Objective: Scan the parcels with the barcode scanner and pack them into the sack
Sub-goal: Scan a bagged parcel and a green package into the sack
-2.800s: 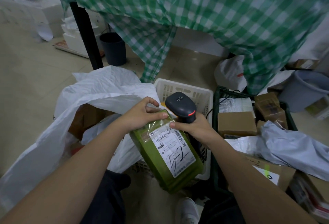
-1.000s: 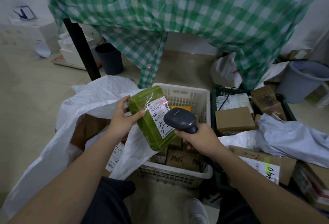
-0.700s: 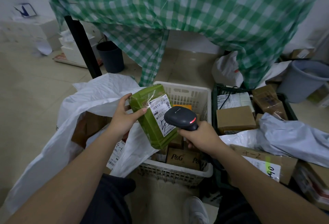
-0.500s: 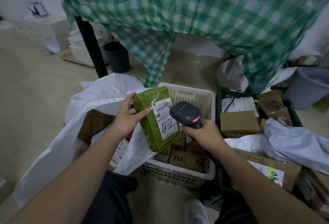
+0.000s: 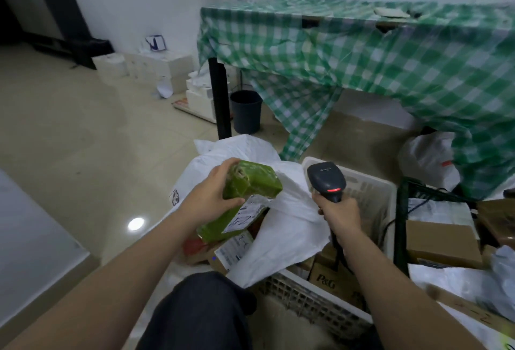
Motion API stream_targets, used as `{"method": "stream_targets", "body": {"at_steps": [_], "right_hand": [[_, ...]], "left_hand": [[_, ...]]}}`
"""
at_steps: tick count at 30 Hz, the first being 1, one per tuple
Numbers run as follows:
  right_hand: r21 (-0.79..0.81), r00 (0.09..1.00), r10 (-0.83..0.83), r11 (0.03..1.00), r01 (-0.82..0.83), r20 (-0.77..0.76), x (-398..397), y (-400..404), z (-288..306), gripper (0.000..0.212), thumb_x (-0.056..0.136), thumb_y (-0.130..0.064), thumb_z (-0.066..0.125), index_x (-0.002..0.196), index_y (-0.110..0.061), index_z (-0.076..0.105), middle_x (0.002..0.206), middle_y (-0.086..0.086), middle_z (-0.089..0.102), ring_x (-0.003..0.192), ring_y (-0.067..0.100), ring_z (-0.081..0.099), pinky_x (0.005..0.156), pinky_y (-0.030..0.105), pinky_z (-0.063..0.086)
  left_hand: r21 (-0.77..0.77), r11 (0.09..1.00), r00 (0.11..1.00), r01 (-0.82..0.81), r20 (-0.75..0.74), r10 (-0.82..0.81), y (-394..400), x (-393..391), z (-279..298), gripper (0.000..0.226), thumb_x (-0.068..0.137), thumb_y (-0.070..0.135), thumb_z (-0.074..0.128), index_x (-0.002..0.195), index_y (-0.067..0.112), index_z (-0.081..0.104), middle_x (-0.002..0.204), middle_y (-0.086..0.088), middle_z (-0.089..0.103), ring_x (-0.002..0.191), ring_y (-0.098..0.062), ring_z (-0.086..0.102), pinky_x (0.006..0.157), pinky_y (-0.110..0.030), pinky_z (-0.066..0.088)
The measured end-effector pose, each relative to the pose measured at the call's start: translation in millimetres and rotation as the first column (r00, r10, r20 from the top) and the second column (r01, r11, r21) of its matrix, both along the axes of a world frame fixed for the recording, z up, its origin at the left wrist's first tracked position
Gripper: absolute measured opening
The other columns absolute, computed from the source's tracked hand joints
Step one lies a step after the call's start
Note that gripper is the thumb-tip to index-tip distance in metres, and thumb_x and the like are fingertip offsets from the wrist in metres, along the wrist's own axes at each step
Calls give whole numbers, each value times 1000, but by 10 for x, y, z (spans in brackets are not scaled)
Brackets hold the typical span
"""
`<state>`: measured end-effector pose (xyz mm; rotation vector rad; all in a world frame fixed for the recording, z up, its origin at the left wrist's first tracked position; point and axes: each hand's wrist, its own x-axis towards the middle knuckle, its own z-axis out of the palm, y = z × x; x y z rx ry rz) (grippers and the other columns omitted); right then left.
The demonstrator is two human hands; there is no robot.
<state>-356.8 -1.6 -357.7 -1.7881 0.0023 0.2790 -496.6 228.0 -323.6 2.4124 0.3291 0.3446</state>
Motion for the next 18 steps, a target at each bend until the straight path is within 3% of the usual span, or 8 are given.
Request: {"method": "stream_targets", "body": {"at_steps": [4,8,11,13,15,18], "right_hand": [[-63,997,68,996,-65,41,117,337,-91,16,74,-13,76,73,-7,61,65,8,56,65,21,51,62,31,37],[-106,990,129,987,-122,62,404,693,-188,18,72,-8,75,86,-6,63,74,9,60,71,23,54,66,33,41],[-188,981,173,970,-155,83,720,956,-291,28,72,-7,76,94,-10,60,81,6,61,76,25,58,70,34,45],[-256,973,215,948,-189,78,923,1095,-382,30,72,-4,75,96,-10,57,84,7,60,78,28,58,71,35,46],[-308,969,232,931,-197,81,1095,1225,-501,28,71,-3,74,91,-11,55,82,10,60,80,33,61,71,39,49],[-338,970,215,927,-166,111,1247,1422,-611,24,72,-5,73,86,-12,55,79,10,61,80,35,62,70,40,49]], "left_hand": [[82,996,998,-37,47,33,149,89,-98,80,86,18,70,148,29,20,146,-1,30,131,-16,37,95,-17,30],[32,995,990,-98,107,94,350,247,-261,81,87,15,68,149,25,17,149,-3,26,134,-14,31,100,-15,27],[40,993,985,-111,137,105,531,400,-416,82,87,15,69,150,23,17,151,-1,24,129,-2,25,94,4,17],[51,993,984,-109,148,100,656,501,-511,82,86,15,69,149,21,19,149,-2,25,129,-3,26,92,8,16],[57,992,982,-114,158,104,783,608,-591,83,84,14,70,149,19,20,145,-4,28,131,-10,29,102,-4,25],[71,986,982,-152,128,142,973,732,-641,86,83,17,70,150,21,17,143,-9,29,137,-26,28,109,-36,36]]}}
